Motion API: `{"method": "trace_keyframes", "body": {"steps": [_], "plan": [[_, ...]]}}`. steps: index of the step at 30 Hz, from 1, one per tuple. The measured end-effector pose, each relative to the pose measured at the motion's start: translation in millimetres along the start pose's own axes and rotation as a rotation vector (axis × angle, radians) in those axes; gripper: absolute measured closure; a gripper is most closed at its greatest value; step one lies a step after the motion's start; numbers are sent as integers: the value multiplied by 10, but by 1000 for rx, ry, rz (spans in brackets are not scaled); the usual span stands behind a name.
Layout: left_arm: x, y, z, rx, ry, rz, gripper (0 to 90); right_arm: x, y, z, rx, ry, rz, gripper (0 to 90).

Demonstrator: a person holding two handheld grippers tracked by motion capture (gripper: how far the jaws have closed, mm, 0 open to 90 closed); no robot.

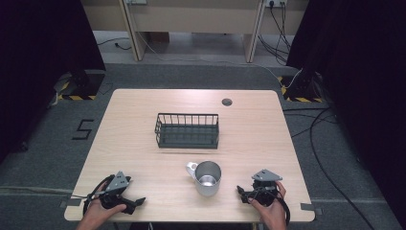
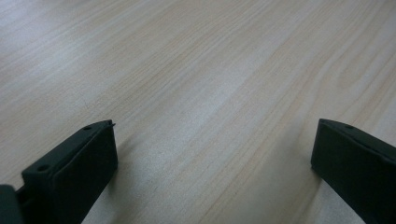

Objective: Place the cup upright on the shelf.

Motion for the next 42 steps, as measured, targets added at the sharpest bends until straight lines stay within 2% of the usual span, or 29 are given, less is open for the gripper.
{"method": "trace_keyframes", "body": {"steps": [8, 14, 21, 22, 29, 31, 33, 35, 42], "plan": [[0, 0, 0, 0, 0, 0, 0, -2, -1, 2, 1, 2, 0, 106], [0, 0, 1, 1, 0, 0, 0, 13, -24, 9, -2, 15, 7, 170], [0, 0, 0, 0, 0, 0, 0, 135, -97, 116, -4, 92, 33, 172], [0, 0, 0, 0, 0, 1, 0, 189, -142, 160, -2, 115, 43, 168], [1, 0, -1, 1, 0, 1, 0, 325, -304, 266, 20, 172, 84, 153], [1, 0, -1, 1, 0, 1, 0, 392, -390, 316, 32, 201, 102, 153], [1, 0, -1, 1, 0, 1, 0, 415, -420, 331, 38, 210, 106, 153], [1, 0, -1, 1, 0, 1, 0, 490, -507, 373, 64, 236, 118, 153], [2, 0, -1, 1, 0, 1, 0, 651, -693, 443, 80, 294, 132, 152]]}}
Point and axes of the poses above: each handheld gripper's, and its own axes: x roughly backward along the jaws, z roughly out of its top, y roughly to its right, the point moved 7 cm from there along -x, roughly forward along the jaws, and after that the axes turned 5 degrees about -y, right-handed, at the moved point
